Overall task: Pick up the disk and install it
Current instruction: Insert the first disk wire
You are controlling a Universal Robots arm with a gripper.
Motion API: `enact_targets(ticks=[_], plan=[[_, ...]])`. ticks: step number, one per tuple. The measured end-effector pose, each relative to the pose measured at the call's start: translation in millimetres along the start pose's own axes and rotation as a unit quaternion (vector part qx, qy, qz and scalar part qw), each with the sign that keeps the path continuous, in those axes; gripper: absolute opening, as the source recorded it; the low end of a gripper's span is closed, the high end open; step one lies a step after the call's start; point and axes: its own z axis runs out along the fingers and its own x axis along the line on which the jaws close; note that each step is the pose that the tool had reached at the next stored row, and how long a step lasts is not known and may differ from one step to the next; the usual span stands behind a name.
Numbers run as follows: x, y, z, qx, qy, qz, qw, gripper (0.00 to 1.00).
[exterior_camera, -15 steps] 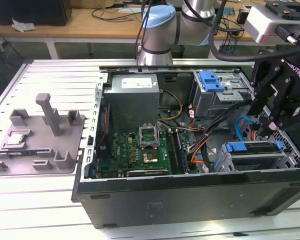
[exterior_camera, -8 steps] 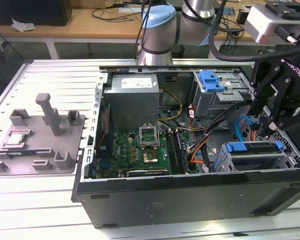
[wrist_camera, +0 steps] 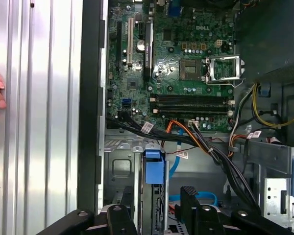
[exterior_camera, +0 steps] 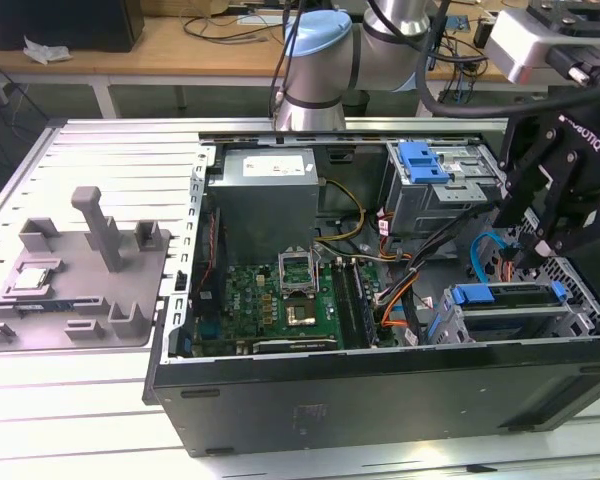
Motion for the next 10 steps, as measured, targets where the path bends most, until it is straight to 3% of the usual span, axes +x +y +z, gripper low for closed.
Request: enact_targets(ticks=[1, 3, 4, 6, 8, 9, 10], plan=[[-5.6, -0.1, 0.1, -0.0002, 0.0060, 0.000, 1.0000, 0.50], [-16.3, -0.4, 0.3, -0.0012, 0.0228, 0.001, 0.9997, 0.50], [-28.1, -0.7, 0.6, -0.0027, 0.0417, 0.001, 0.9991, 0.50], [-41.7, -1.2, 0.9, -0.0046, 0.0619, 0.002, 0.9981, 0.50], [-53.2, -3.2, 1.0, -0.0076, 0.0884, 0.003, 0.9961, 0.50], [-57.0, -4.1, 1.1, -0.0085, 0.0966, 0.003, 0.9953, 0.50], [-60.1, -5.0, 1.1, -0.0091, 0.1022, 0.003, 0.9947, 0.50]])
